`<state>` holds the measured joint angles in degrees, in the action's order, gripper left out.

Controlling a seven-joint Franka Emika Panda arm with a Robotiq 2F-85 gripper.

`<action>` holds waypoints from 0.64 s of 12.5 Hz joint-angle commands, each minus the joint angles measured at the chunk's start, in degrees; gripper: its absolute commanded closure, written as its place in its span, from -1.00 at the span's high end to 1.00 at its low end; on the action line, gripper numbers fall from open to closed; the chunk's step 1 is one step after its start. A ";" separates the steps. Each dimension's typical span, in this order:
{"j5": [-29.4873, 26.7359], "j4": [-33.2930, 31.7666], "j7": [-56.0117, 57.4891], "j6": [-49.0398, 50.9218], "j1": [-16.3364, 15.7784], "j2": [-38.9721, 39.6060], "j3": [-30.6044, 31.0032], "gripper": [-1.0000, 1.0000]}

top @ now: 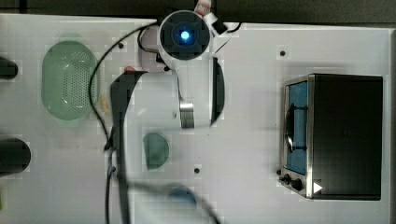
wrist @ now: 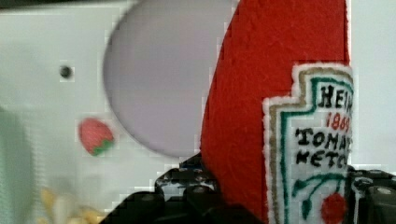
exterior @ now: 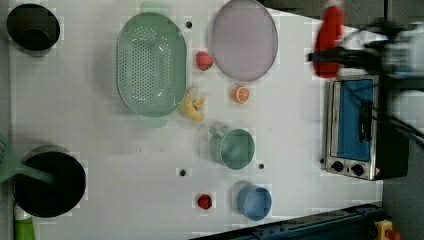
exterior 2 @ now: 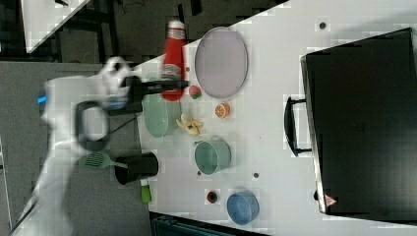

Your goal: Pick ketchup from plate and place it on table.

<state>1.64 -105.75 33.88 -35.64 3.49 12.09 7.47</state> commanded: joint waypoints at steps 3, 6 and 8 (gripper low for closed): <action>-1.67 -15.15 -1.98 2.15 3.30 -11.58 -2.41 0.30; -1.68 -24.80 -5.76 0.96 3.33 -16.46 -4.18 0.30; -1.68 -29.36 -8.09 -2.67 3.26 -16.24 -4.18 0.30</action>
<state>-0.08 -134.51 30.44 -38.16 6.03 -6.37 3.14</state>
